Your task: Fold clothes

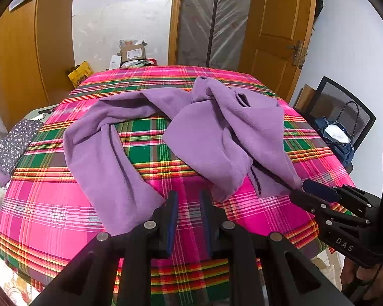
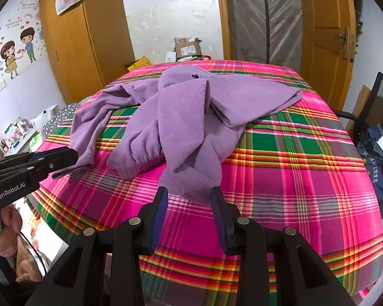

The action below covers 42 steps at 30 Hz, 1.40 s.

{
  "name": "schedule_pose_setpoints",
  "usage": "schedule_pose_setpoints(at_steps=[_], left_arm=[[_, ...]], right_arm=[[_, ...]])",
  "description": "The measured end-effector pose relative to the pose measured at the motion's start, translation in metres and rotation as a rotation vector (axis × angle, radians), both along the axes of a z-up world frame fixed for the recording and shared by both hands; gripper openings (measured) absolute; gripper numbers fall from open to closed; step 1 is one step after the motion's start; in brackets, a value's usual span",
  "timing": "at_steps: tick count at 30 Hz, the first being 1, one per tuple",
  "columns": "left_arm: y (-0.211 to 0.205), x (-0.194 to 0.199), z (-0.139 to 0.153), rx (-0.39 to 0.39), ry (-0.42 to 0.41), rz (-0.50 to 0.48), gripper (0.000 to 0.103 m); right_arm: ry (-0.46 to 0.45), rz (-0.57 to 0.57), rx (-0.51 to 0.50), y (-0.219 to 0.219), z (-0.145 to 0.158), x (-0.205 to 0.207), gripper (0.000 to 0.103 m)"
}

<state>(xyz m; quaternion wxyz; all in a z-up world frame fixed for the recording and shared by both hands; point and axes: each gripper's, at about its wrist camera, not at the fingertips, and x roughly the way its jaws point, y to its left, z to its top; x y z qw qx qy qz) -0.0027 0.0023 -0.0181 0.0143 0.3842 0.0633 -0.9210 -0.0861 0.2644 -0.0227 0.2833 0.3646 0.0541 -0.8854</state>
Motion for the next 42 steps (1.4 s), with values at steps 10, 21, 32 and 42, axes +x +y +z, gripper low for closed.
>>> schedule_pose_setpoints(at_steps=[10,21,32,42], left_arm=[[0.002,-0.004,-0.004,0.001,-0.031,0.010,0.017],[-0.001,-0.009,-0.012,-0.015,-0.074,0.069,0.017],[0.009,-0.011,-0.009,-0.040,-0.061,0.063,0.017],[0.013,-0.012,-0.010,-0.037,-0.036,0.034,0.017]], right_arm=[[-0.004,-0.004,-0.011,0.003,-0.002,-0.002,0.036],[-0.009,-0.005,-0.027,0.007,-0.003,-0.003,0.036],[-0.014,-0.015,-0.047,0.015,-0.004,-0.004,0.036],[-0.007,-0.011,-0.067,0.017,-0.003,-0.003,0.036]])
